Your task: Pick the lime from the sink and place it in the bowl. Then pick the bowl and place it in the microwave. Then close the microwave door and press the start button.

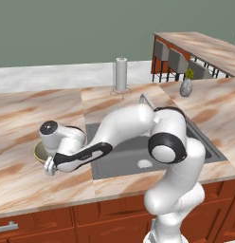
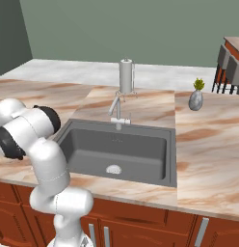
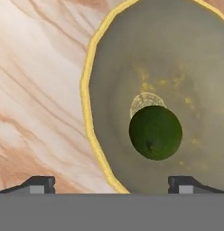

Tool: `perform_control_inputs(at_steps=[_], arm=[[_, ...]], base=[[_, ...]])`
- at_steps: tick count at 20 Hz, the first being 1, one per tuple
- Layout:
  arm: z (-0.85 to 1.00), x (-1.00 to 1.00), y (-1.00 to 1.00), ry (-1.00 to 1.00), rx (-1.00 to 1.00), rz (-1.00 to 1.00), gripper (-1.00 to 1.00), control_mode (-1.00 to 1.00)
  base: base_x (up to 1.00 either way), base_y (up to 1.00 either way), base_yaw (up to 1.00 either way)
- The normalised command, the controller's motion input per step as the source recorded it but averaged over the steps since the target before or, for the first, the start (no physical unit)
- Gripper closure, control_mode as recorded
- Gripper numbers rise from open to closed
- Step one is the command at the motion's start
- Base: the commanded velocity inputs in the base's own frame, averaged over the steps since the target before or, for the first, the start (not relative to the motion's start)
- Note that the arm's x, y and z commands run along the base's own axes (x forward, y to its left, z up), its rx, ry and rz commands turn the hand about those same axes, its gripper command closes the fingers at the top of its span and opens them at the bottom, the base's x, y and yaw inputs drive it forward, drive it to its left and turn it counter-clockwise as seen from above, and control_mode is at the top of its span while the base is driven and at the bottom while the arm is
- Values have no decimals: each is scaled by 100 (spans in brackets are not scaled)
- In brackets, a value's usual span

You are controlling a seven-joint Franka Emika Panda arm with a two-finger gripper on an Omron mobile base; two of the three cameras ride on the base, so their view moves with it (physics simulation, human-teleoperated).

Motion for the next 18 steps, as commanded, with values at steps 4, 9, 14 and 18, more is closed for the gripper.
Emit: perform_control_inputs(at_steps=[4, 9, 14, 18], arm=[[-34, 51, 18, 1, -18, 15, -100, -100], [-24, 39, 24, 3, -16, 14, -100, -100], [-14, 4, 10, 0, -9, 10, 100, -100], [-9, 0, 0, 0, -1, 4, 100, -100]], base=[[0, 0, 0], [0, 0, 0], [0, 0, 0], [0, 0, 0]])
